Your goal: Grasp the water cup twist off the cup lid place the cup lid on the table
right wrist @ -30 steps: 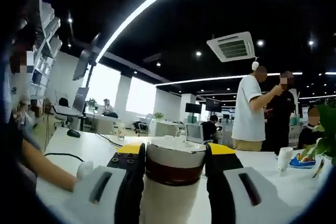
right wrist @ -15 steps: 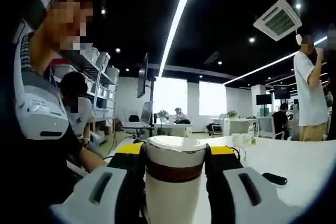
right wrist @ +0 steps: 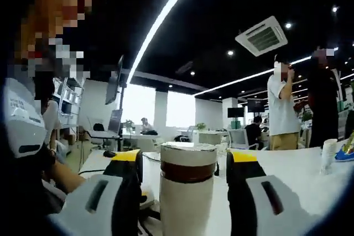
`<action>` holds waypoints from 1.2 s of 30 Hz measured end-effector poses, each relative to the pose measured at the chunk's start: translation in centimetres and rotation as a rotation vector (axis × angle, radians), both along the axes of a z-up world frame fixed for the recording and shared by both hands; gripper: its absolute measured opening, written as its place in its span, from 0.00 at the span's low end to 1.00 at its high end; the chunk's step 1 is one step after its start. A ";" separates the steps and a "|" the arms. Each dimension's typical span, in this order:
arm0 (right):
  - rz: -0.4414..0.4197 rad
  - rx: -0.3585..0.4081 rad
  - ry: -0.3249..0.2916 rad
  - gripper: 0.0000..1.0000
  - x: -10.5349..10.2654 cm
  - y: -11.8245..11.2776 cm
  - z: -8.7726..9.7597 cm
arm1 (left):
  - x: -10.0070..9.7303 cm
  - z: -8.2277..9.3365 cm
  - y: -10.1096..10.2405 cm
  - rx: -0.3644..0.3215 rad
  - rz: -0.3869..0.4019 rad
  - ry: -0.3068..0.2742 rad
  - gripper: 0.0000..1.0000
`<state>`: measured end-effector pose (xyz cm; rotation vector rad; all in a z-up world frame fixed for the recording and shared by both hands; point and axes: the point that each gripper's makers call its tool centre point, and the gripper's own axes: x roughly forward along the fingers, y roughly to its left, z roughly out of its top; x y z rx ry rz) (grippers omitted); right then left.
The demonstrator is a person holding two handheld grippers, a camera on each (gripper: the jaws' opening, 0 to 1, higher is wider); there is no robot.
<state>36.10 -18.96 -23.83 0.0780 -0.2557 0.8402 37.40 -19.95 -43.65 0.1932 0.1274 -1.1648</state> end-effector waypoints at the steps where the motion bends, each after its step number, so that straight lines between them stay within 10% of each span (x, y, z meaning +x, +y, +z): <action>1: -0.059 0.008 0.005 0.63 0.0 -0.2 0.0 | 0.0 0.0 0.0 0.000 0.000 0.000 0.50; 9: -0.239 -0.001 -0.055 0.58 -0.3 0.0 1.0 | -0.1 0.0 0.0 0.001 0.002 -0.001 0.51; 19: -0.248 -0.121 -0.071 0.46 1.0 0.6 0.3 | -0.1 -0.1 0.0 0.003 0.005 -0.001 0.51; 36: 0.422 -0.074 -0.038 0.46 0.9 1.5 0.1 | -0.1 -0.1 0.0 0.005 0.003 -0.002 0.50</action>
